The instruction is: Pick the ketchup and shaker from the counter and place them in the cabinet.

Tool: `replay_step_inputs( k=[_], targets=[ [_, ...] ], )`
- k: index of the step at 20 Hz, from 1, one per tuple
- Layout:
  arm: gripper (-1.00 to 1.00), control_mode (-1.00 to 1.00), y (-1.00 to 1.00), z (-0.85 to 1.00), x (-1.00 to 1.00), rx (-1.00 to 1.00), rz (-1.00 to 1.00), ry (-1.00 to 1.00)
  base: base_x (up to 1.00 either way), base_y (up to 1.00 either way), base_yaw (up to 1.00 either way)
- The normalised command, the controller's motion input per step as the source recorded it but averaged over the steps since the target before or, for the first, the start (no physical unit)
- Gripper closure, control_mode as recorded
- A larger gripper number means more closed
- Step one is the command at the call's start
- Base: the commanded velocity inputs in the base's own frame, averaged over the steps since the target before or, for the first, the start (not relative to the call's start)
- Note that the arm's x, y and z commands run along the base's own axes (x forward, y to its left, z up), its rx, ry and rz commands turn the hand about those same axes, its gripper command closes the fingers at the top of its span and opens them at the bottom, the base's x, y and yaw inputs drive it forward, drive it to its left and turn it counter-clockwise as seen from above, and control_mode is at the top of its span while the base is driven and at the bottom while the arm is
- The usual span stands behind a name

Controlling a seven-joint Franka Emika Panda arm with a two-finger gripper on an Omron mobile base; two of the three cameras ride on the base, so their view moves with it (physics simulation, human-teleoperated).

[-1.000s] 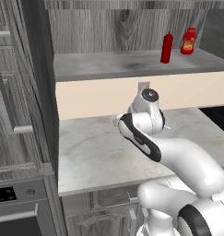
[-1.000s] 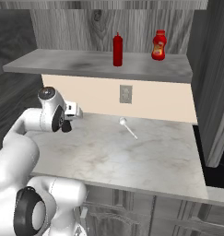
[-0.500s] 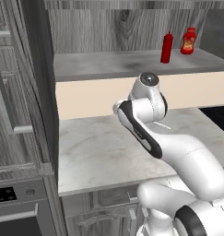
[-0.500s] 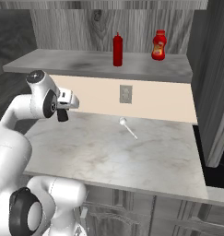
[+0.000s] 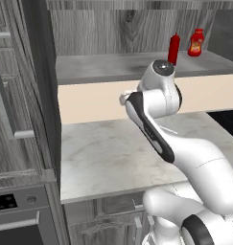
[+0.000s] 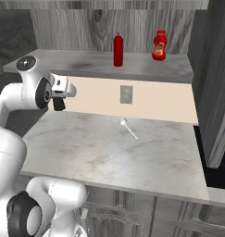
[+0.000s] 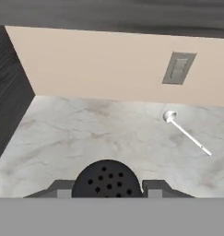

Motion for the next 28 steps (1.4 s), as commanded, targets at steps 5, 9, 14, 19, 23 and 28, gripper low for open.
replay_step_inputs(
  k=[5, 9, 14, 19, 23, 28],
  targets=[
    [1.0, -1.0, -0.07, 0.52, -0.11, 0.01, 0.0, -0.09, 0.0, 0.0, 0.0],
    [1.0, -1.0, -0.05, 0.54, -0.04, 0.0, -0.01, -0.1, 0.0, 0.0, 0.0],
    [1.0, -1.0, -0.02, 0.57, 0.0, 0.0, 0.0, -0.12, 0.0, 0.0, 0.0],
    [1.0, -1.0, -0.01, 0.44, 0.0, 0.0, 0.0, -0.13, 0.0, 0.0, 0.0],
    [1.0, -1.0, 0.0, 0.29, 0.0, 0.0, 0.0, -0.12, 0.0, 0.0, 0.0],
    [1.0, -1.0, 0.0, 0.09, 0.01, 0.0, 0.0, -0.09, 0.0, 0.0, 0.0]
  ],
)
